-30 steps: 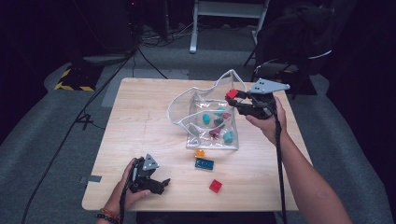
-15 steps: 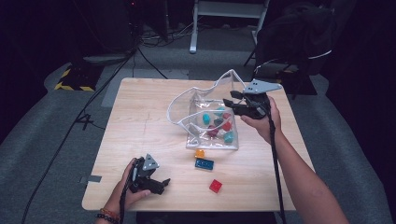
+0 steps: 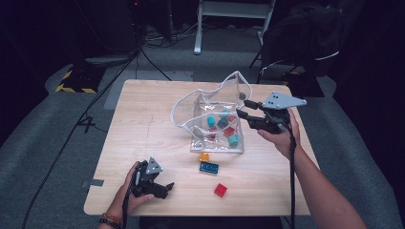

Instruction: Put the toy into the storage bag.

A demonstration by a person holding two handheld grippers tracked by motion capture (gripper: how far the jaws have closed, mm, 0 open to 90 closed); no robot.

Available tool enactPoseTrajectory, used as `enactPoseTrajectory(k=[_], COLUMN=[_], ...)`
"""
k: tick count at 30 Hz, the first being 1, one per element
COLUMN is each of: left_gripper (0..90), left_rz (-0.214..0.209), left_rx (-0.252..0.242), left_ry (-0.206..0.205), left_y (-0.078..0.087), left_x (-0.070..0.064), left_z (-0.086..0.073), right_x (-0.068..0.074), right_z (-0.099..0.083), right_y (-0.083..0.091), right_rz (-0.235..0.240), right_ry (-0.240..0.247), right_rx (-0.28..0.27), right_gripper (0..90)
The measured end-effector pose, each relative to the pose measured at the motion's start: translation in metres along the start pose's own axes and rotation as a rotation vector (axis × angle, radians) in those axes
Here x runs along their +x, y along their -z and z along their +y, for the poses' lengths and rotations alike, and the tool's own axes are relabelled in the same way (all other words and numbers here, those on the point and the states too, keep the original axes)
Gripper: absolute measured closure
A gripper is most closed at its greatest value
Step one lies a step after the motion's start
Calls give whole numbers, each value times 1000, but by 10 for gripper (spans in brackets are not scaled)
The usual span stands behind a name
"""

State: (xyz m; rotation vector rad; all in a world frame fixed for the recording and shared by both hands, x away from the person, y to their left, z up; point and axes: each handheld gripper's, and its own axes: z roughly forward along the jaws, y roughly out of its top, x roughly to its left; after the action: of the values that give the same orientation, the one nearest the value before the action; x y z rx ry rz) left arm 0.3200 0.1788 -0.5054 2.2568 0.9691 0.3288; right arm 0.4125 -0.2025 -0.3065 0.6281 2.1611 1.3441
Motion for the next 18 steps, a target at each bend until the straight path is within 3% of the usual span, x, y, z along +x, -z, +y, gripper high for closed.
enactPoseTrajectory(k=[9,18], left_gripper=[2,2], left_rz=[0,0], left_rx=[0,0], left_ry=[0,0], left_y=[0,0], left_x=[0,0], left_z=[0,0], right_x=[12,28], right_z=[-21,-59], right_y=[32,37], right_rz=[44,114], right_ry=[11,-8], right_rx=[-23,21], right_gripper=[522,524])
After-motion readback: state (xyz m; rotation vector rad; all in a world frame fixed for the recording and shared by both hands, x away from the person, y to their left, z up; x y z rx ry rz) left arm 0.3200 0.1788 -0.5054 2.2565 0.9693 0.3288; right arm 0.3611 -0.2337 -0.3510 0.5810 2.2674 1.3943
